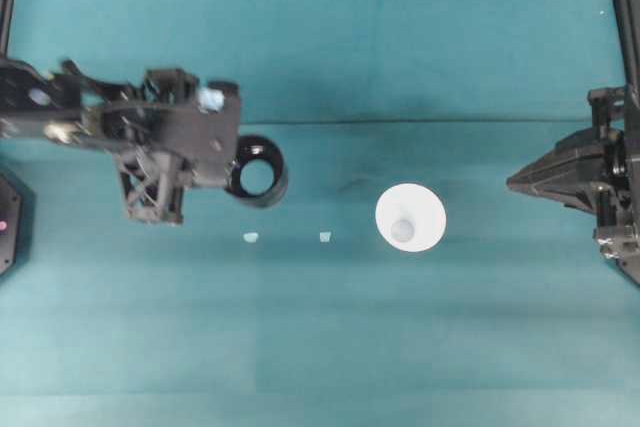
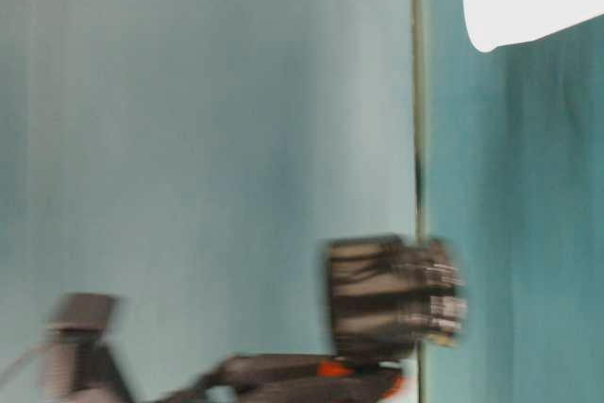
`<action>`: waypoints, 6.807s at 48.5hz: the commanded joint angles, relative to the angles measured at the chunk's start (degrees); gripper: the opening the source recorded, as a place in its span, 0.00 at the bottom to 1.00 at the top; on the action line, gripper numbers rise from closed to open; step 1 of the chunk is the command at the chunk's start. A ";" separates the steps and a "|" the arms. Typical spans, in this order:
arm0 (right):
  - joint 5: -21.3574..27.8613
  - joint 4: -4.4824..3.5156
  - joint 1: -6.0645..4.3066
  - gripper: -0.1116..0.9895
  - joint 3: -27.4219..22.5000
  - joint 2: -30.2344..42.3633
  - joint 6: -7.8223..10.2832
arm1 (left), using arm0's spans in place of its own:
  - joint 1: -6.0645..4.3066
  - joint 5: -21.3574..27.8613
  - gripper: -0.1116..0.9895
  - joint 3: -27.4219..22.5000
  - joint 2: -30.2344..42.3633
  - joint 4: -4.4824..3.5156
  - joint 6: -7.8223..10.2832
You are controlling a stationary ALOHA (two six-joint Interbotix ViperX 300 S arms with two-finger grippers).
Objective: Put the paper cup into the moved red handle cup holder.
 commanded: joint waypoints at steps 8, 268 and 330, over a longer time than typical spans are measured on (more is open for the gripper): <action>-0.53 -0.09 -0.79 0.01 -0.44 0.18 0.09 | -0.09 -0.79 0.34 -4.57 1.85 0.09 -0.35; 17.31 1.14 -4.13 0.01 -28.39 56.07 6.77 | -4.83 -1.41 0.87 8.79 -11.95 0.00 -15.12; 30.67 1.14 -4.83 0.01 -51.94 54.49 6.24 | -4.83 -1.41 0.87 8.53 -12.30 0.00 -15.29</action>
